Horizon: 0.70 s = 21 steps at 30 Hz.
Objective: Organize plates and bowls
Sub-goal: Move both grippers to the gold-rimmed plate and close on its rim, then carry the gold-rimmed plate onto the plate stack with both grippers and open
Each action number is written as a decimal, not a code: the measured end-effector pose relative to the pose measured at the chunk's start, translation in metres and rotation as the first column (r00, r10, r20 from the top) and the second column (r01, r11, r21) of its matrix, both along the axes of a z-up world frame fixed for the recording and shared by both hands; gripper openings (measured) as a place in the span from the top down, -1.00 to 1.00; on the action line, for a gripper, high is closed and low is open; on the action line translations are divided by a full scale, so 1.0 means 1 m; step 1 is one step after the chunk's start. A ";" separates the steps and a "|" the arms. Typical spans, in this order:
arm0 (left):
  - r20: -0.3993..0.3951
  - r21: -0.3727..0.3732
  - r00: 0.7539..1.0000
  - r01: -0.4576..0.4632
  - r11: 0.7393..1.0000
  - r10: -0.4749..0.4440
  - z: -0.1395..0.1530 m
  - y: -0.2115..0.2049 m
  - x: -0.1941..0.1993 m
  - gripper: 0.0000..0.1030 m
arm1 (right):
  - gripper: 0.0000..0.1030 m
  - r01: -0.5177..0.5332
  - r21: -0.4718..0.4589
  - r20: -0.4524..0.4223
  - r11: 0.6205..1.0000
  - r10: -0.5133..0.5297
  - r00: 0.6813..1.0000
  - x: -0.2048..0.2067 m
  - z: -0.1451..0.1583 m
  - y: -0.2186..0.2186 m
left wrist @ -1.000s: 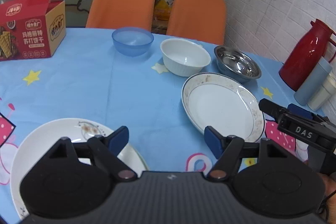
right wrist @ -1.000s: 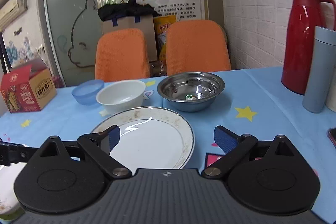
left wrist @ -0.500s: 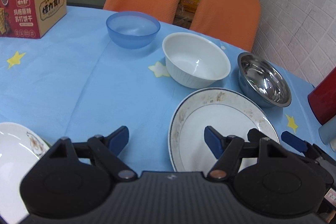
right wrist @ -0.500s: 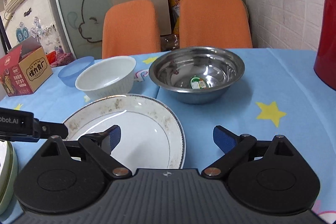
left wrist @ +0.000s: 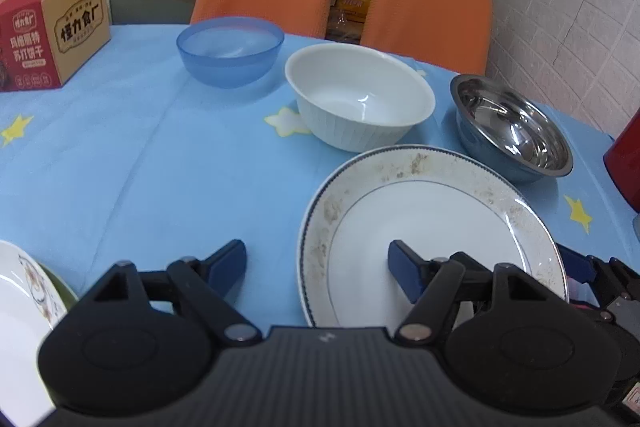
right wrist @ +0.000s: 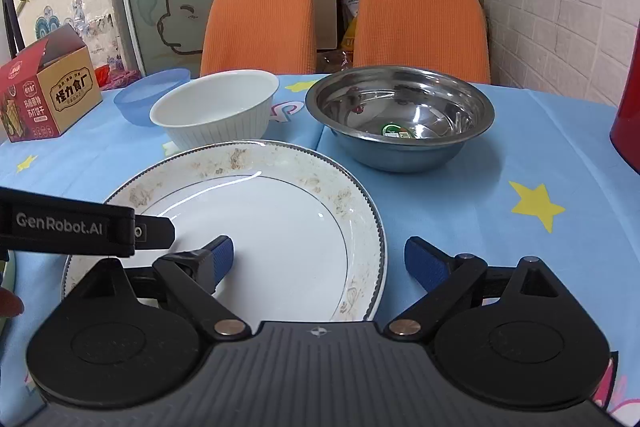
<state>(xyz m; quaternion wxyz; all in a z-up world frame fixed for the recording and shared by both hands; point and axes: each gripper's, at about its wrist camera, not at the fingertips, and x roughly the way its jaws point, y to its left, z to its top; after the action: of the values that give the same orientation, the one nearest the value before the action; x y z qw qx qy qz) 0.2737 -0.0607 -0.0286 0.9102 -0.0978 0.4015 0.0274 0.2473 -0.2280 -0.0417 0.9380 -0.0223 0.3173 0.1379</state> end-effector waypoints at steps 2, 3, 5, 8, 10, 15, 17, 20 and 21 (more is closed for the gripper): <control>0.008 0.013 1.000 -0.005 1.000 0.005 -0.001 -0.002 -0.001 -0.34 | -1.00 -0.002 -0.006 0.000 1.000 0.002 1.000 -0.001 0.001 0.001; 0.006 0.014 1.000 -0.007 1.000 0.007 -0.001 -0.003 -0.001 -0.34 | -1.00 -0.009 -0.003 0.001 1.000 0.009 1.000 -0.002 0.001 0.002; 0.002 0.029 1.000 -0.008 1.000 0.008 0.000 -0.006 0.000 -0.21 | -1.00 -0.031 0.003 0.003 0.999 0.031 0.999 -0.005 0.003 0.006; 0.012 0.024 0.999 0.034 0.999 -0.034 0.002 -0.012 -0.001 0.23 | -1.00 -0.040 0.008 0.003 0.999 0.040 0.999 -0.005 0.003 0.006; 0.003 0.026 1.000 0.029 0.999 -0.029 0.003 -0.014 0.000 0.24 | -1.00 -0.038 0.011 0.002 0.999 0.038 0.999 -0.004 0.003 0.006; -0.002 0.010 1.000 0.024 1.000 -0.024 0.007 -0.007 0.000 0.27 | -1.00 -0.043 0.039 0.003 0.998 0.043 0.999 -0.004 0.005 0.009; 0.010 0.010 1.000 0.024 1.000 -0.024 0.010 -0.004 -0.002 0.27 | -1.00 -0.052 0.045 0.022 0.998 0.051 0.998 -0.006 0.007 0.010; 0.014 -0.006 1.000 0.022 1.000 -0.022 0.015 0.003 -0.008 0.27 | -1.00 -0.064 0.025 0.065 0.998 0.062 0.996 -0.014 0.013 0.018; 0.018 -0.005 1.000 0.024 1.000 -0.024 0.018 0.006 -0.010 0.27 | -1.00 -0.066 0.024 0.075 0.998 0.064 0.995 -0.017 0.015 0.021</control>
<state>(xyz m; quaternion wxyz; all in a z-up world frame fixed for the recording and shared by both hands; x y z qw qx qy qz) 0.2635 -0.0551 -0.0110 0.9138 -0.0956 0.3944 0.0146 0.2304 -0.2070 -0.0267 0.9443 -0.0254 0.2796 0.1717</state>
